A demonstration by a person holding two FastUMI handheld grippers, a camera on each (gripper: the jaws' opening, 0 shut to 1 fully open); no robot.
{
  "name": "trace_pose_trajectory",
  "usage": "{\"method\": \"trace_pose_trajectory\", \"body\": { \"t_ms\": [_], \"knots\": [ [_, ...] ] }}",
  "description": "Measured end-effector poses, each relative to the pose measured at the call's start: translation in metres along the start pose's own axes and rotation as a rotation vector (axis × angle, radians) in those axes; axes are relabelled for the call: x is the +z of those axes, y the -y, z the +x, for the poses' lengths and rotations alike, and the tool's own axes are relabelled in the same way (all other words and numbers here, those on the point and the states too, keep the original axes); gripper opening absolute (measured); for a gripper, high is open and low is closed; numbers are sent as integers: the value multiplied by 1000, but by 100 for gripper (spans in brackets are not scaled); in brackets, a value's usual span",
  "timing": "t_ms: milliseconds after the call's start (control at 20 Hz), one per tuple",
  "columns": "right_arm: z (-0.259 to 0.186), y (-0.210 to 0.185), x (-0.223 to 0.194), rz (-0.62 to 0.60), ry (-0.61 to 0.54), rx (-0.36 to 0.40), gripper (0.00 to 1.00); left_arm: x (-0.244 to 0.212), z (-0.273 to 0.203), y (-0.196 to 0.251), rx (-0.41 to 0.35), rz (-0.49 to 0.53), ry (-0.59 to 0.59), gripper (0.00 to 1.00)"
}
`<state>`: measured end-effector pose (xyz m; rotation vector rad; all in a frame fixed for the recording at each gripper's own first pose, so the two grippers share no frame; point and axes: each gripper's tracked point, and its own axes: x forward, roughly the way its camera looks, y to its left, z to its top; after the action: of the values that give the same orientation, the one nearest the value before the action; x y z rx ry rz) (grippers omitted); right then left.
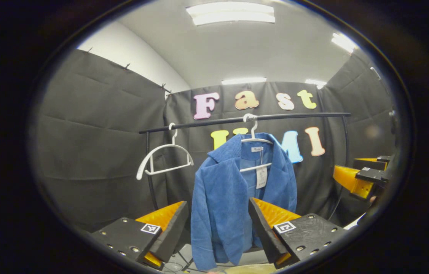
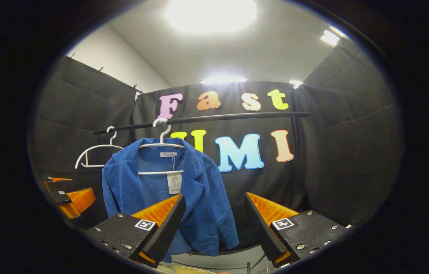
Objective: Grasp the clothes on the hanger with both hands and then place them into the laundry hamper below.
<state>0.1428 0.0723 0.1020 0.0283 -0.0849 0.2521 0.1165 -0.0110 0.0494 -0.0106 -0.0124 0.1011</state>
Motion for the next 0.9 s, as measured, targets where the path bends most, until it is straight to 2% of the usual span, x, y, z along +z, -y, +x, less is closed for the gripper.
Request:
{"method": "trace_pose_trajectory", "body": {
  "t_ms": [550,600,700,900],
  "knots": [
    [108,-26,-11,35,-51,141,95,-21,86,25,83,-5,-71,97],
    [115,-29,-14,36,-54,152,95,-24,94,27,93,1,-81,86],
    [130,-34,-21,36,-67,175,95,-32,110,30,115,17,-99,97],
    [157,-51,-36,46,-89,250,95,-44,130,29,177,51,-123,97]
  ]
}}
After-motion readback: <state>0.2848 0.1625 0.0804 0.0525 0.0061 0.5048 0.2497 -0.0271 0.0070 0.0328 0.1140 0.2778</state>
